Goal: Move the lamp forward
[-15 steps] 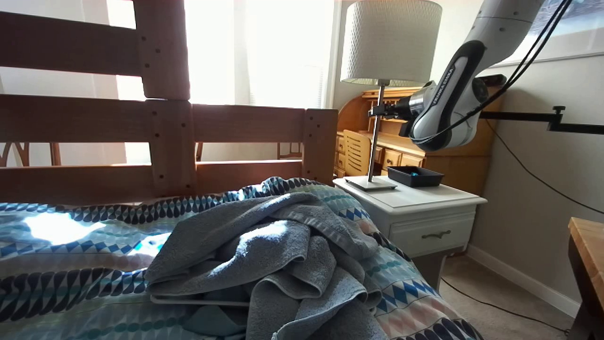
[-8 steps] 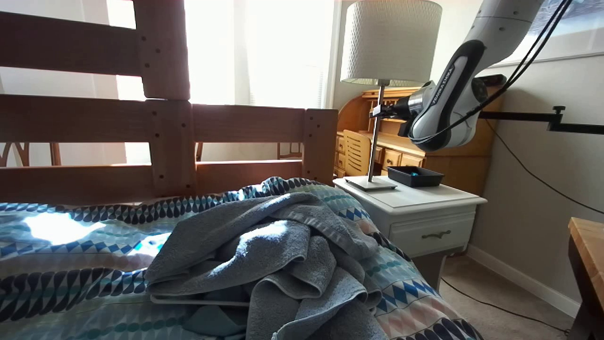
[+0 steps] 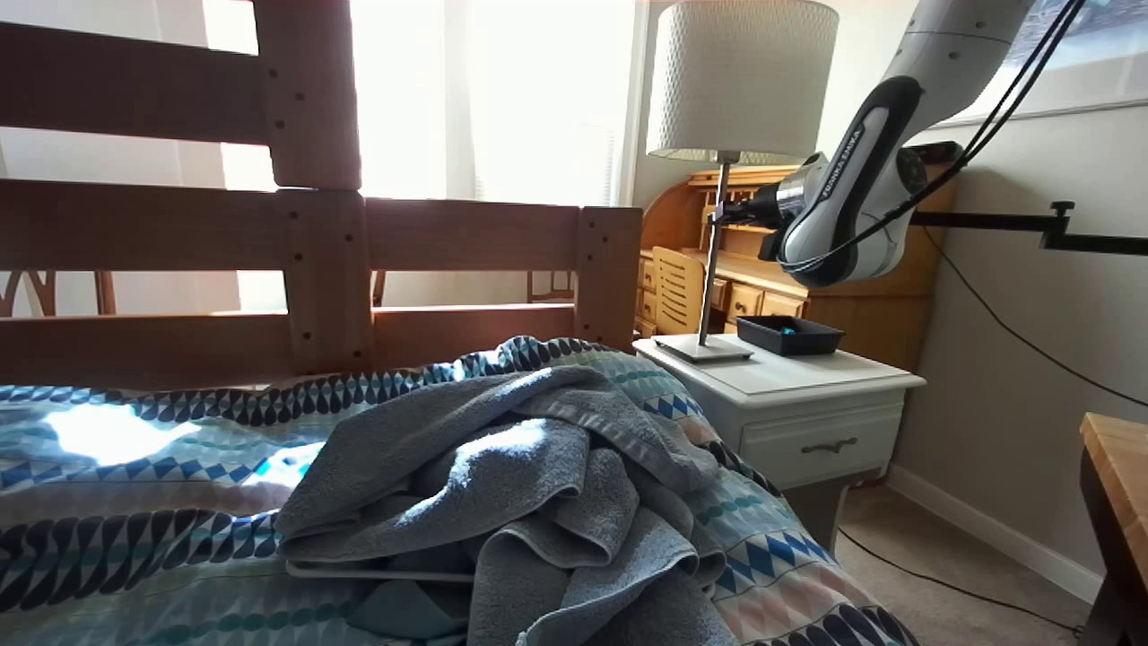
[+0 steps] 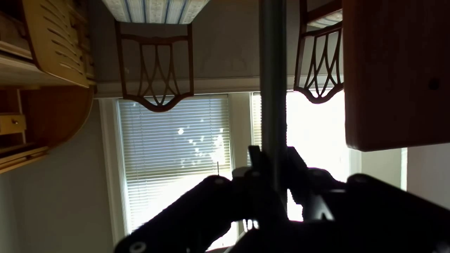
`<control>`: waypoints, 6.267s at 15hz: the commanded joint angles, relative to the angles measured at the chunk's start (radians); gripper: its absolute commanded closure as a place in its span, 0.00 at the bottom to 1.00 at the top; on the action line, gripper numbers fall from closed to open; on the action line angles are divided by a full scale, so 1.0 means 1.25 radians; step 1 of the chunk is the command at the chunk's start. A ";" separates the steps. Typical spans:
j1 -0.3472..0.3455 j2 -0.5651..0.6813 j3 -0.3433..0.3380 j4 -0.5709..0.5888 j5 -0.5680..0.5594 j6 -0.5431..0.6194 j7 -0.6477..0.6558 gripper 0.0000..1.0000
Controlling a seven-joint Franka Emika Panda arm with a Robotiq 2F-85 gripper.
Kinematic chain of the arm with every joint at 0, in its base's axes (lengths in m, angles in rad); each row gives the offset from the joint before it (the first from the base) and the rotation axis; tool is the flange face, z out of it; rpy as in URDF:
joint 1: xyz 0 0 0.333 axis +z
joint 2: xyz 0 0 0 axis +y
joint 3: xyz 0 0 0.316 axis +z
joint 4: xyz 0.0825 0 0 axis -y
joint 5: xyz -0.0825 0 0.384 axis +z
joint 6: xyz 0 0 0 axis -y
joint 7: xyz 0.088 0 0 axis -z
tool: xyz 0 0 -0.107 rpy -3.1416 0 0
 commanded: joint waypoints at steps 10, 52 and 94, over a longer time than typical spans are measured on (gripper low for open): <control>0.008 -0.055 0.005 -0.073 0.037 0.024 -0.024 0.95; 0.015 -0.262 0.005 -0.354 -0.059 -0.004 -0.020 0.95; 0.159 -0.436 -0.054 -0.462 0.321 -0.363 -0.489 0.00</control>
